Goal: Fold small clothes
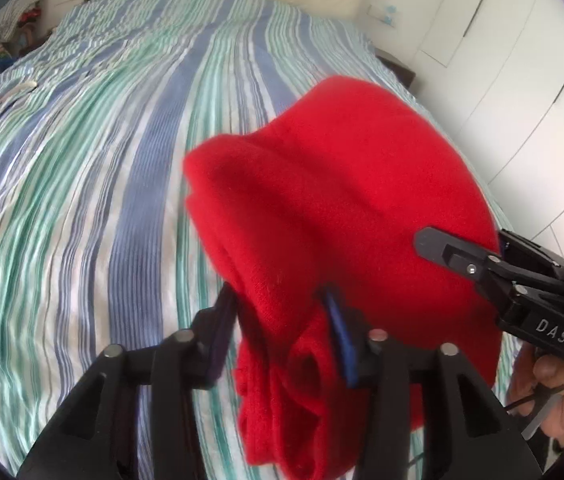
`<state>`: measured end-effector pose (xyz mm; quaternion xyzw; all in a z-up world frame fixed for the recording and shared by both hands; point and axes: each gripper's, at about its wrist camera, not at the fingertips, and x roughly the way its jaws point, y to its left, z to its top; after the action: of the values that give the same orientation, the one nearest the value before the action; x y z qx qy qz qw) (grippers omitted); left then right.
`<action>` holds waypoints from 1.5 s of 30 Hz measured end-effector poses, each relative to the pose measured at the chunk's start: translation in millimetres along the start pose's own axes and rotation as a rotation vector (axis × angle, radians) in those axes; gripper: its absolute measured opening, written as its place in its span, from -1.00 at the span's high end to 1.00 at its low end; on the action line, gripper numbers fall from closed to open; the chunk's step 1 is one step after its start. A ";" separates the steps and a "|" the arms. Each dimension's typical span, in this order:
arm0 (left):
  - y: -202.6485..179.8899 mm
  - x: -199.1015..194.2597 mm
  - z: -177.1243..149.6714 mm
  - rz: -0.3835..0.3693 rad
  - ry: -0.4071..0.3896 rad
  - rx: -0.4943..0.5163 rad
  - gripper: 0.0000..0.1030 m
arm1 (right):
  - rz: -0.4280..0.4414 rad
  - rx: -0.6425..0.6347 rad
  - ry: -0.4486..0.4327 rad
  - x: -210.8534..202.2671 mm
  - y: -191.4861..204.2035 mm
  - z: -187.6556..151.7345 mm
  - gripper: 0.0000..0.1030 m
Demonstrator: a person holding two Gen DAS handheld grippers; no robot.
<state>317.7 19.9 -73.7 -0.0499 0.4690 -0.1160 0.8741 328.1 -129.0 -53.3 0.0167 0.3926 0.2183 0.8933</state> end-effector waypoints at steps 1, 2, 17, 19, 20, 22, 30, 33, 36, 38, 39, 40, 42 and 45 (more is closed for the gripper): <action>-0.5 5.5 -5.7 0.071 0.003 0.013 -0.61 | -0.004 0.020 0.025 -0.5 -12.8 3.7 -0.13; -0.3 8.0 -14.8 0.149 -0.003 0.029 -0.63 | -0.027 0.040 0.059 -0.5 -26.5 1.9 -0.41; -15.7 -139.3 -130.6 0.251 -0.132 -0.003 -0.94 | -0.245 0.029 0.122 -133.2 -17.2 -144.5 -0.95; -19.3 -151.5 -139.9 0.290 -0.143 -0.003 -0.94 | -0.235 0.012 0.117 -152.8 3.1 -155.8 -0.95; -22.0 -155.6 -143.8 0.313 -0.149 0.005 -0.95 | -0.237 0.003 0.113 -160.7 10.7 -160.4 -0.95; -24.6 -166.0 -147.8 0.311 -0.161 -0.003 -0.97 | -0.235 -0.015 0.111 -174.4 23.7 -172.0 -0.95; -46.5 -222.3 -148.9 0.450 -0.339 0.025 -0.99 | -0.221 -0.023 0.087 -203.1 42.6 -184.1 -0.95; -48.8 -226.2 -148.3 0.402 -0.329 0.048 -0.99 | -0.218 -0.027 0.073 -207.8 46.3 -181.0 -0.95; -50.2 -223.9 -150.9 0.358 -0.295 0.047 -0.99 | -0.219 -0.030 0.070 -208.0 48.0 -173.1 -0.95; -53.0 -220.1 -153.9 0.360 -0.282 0.061 -0.99 | -0.226 -0.034 0.064 -209.2 49.7 -170.6 -0.95; -55.1 -218.3 -155.7 0.362 -0.275 0.068 -0.99 | -0.232 -0.033 0.065 -209.5 49.9 -170.1 -0.95; -56.8 -217.0 -157.8 0.360 -0.268 0.071 -0.99 | -0.236 -0.031 0.065 -210.2 49.9 -170.1 -0.95; -58.0 -215.9 -161.2 0.336 -0.258 0.068 -0.99 | -0.241 -0.027 0.067 -211.5 49.8 -171.0 -0.95; -58.6 -214.6 -165.9 0.271 -0.235 0.056 -0.99 | -0.249 -0.031 0.071 -213.9 50.2 -173.5 -0.95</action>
<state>56.2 20.3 19.1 0.0247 0.3625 -0.0034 0.9316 58.7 -194.4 -14.7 -0.0539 0.4197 0.1123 0.8991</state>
